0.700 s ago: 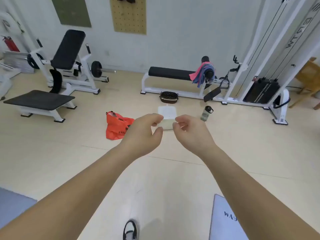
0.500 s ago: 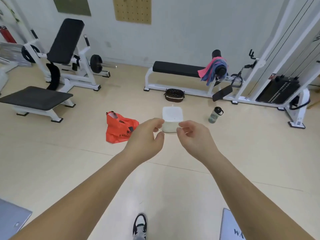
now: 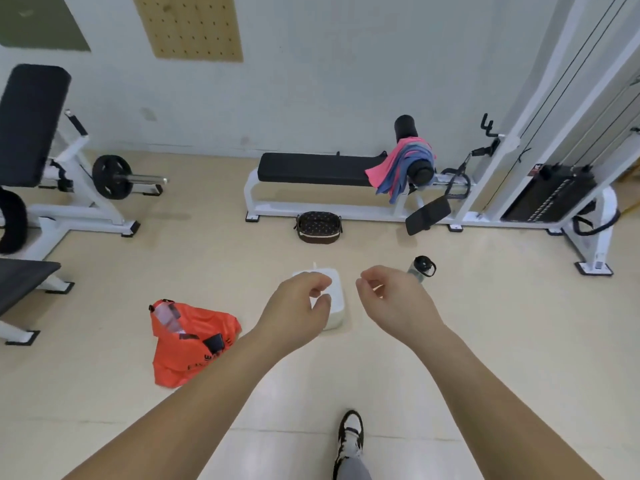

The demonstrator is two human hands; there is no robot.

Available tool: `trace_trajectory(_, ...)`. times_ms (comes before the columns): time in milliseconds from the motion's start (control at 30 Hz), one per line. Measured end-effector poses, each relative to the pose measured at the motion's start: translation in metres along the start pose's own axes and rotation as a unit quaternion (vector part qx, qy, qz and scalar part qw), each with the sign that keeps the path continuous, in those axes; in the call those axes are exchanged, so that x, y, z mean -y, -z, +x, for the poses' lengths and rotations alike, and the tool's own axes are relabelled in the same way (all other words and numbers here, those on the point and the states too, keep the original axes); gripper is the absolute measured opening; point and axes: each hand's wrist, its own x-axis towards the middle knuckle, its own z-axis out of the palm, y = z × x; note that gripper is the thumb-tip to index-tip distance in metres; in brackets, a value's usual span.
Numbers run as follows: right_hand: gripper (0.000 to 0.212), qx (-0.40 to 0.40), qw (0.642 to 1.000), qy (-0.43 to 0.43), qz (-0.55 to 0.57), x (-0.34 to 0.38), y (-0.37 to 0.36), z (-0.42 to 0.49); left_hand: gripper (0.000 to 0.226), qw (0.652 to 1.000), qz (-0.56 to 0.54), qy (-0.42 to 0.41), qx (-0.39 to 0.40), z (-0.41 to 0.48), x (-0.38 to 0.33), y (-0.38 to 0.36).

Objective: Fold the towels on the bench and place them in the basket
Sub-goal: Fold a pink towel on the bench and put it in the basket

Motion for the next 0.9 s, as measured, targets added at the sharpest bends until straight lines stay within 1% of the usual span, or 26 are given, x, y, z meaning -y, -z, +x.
trace_trajectory(133, 0.024, 0.028, 1.0, 0.0, -0.005, -0.01, 0.004, 0.12, 0.029, 0.998, -0.037, 0.046, -0.02, 0.111, 0.002, -0.004)
trace_trajectory(267, 0.019, 0.07, 0.997, -0.009, 0.006, 0.01, 0.01, 0.241, 0.028, 0.995, -0.051, 0.078, -0.037, 0.211, 0.005, 0.019)
trace_trajectory(400, 0.018, 0.074, 0.997, -0.005, 0.0, 0.031, 0.007, 0.362, 0.027, 0.994, -0.033, 0.096, -0.039, 0.32, 0.026, 0.046)
trace_trajectory(533, 0.014, 0.056, 0.998, -0.031, 0.014, 0.034, -0.002, 0.477, 0.026, 0.996, -0.024, 0.079, -0.028, 0.443, 0.051, 0.064)
trace_trajectory(633, 0.015, 0.022, 0.996, -0.067, 0.05, 0.036, 0.002, 0.549, 0.023, 0.999, -0.015, 0.049, -0.001, 0.533, 0.055, 0.067)
trace_trajectory(733, 0.015, 0.006, 0.993, -0.093, 0.067, 0.031, 0.019, 0.612, 0.016, 0.998, 0.016, 0.036, 0.051, 0.612, 0.044, 0.057)
trace_trajectory(833, 0.014, -0.007, 0.99, -0.112, 0.083, 0.005, 0.043, 0.673, 0.013, 0.993, 0.032, 0.034, 0.105, 0.685, 0.022, 0.032)
trace_trajectory(900, 0.015, -0.016, 0.988, -0.123, 0.087, -0.023, 0.061, 0.719, 0.016, 0.992, 0.033, 0.014, 0.12, 0.738, 0.01, 0.005)
